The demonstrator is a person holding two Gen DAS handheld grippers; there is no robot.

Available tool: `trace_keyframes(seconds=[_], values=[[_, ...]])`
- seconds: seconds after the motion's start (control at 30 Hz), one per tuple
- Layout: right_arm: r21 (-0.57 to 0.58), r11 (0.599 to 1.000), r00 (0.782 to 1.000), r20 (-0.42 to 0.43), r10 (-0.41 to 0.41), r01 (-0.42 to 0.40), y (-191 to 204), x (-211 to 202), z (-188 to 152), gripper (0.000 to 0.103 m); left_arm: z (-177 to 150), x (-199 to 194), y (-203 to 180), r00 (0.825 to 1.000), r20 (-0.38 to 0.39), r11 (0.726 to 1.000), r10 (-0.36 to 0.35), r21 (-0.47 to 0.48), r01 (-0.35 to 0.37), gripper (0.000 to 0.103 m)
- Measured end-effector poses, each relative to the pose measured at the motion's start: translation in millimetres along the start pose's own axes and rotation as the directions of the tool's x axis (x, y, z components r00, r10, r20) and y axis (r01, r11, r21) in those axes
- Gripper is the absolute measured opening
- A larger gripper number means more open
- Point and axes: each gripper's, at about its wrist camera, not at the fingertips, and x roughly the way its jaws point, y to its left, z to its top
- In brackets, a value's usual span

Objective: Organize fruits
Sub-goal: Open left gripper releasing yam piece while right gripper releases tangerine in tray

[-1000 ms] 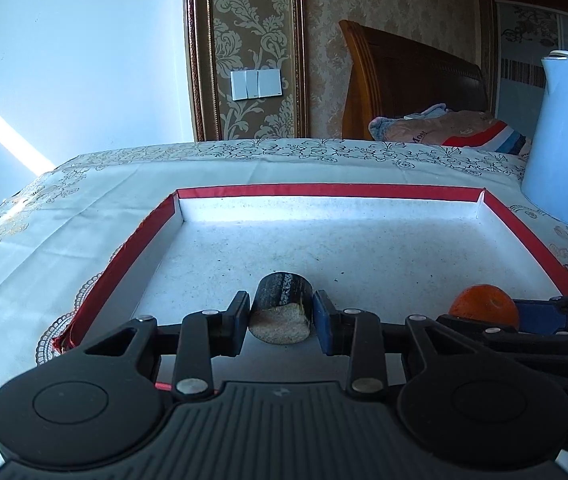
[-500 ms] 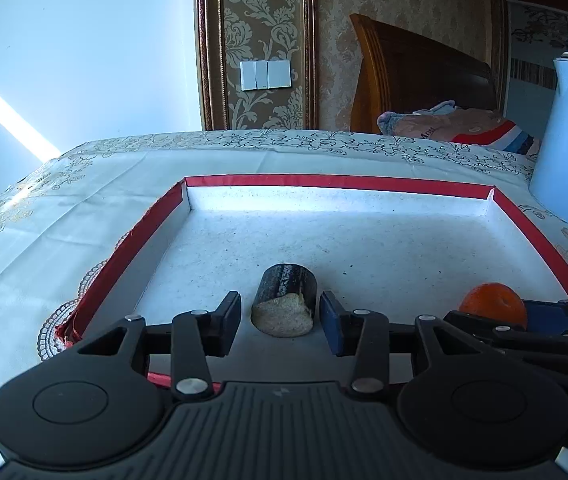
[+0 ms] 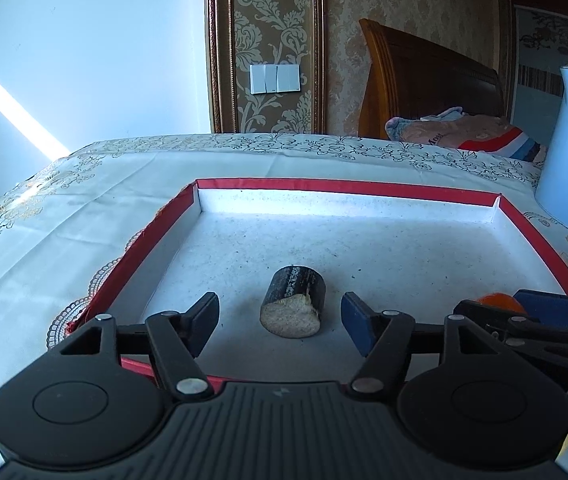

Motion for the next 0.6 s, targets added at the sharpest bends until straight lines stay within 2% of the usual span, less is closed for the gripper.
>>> trace_keyframes(seconds=[0.17,0.23,0.6], values=[[0.001,1.0,1.0,0.023,-0.004,0.004,0.1,-3.3,1.2,0.046,-0.8,-4.7,0.6,1.0,0.013,1.0,0.011,-0.001,-0.011,0.067],[0.002,1.0,1.0,0.028,-0.008,0.008,0.5,-4.3,0.5,0.049,-1.1,-7.4,1.7,1.0,0.015,1.0,0.009,-0.006,-0.009,0.067],[0.011,1.0,0.998,0.06,-0.025,0.024,-1.0,-14.8,-3.4,0.049,-9.2,-31.2,3.8,0.998,0.066,1.0,0.013,0.011,-0.014,0.072]])
